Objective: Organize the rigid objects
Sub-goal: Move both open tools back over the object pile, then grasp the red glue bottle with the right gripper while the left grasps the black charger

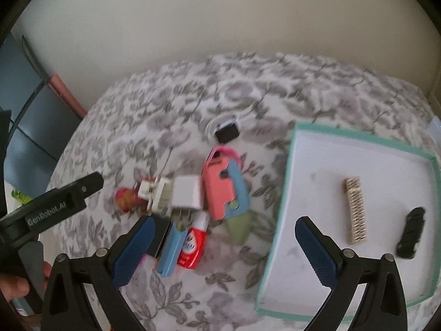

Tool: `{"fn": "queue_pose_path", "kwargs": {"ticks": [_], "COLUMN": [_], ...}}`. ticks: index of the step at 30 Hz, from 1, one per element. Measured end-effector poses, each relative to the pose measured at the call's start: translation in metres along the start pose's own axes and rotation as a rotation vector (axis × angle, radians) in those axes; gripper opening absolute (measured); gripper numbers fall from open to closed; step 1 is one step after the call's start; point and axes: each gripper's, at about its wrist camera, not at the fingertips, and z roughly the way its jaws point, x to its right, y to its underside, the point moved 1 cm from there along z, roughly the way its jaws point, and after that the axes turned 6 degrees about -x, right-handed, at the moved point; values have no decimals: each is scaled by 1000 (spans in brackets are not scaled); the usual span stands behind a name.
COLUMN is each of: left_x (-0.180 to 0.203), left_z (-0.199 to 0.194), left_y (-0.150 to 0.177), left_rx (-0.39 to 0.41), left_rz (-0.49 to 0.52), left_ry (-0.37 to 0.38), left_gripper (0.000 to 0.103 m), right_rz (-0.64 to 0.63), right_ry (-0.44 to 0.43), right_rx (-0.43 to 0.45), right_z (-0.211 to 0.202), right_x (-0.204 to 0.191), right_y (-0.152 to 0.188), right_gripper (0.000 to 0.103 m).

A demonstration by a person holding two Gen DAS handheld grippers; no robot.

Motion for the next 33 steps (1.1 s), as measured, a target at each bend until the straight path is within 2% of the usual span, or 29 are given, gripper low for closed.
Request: {"fn": "queue_pose_path", "kwargs": {"ticks": [2,7,12,15,29,33], "left_x": [-1,-1,-2,1,3,3], "left_z": [11,33,42,45,49,49], "left_y": [3,8,11,12,11,11], "left_rx": [-44,-126,-161,-173,-190,-190], "left_rz": [-11,-19,-34,-25,-18,-15], "left_ry": [22,43,73,84,110,110], "left_gripper": [103,102,102,102,102,102], "right_rz": [0,10,36,42,2,-32], "right_ry": [-16,-27,-28,-26,-36,-3], "right_rx": [-36,-107,-152,-174,-197,-182], "right_z": [10,31,44,52,74,79], "right_x": [-4,-8,-6,-6,-23,-32], "right_y": [4,13,17,18,19,17], "right_gripper": [100,83,63,58,53,51]}}
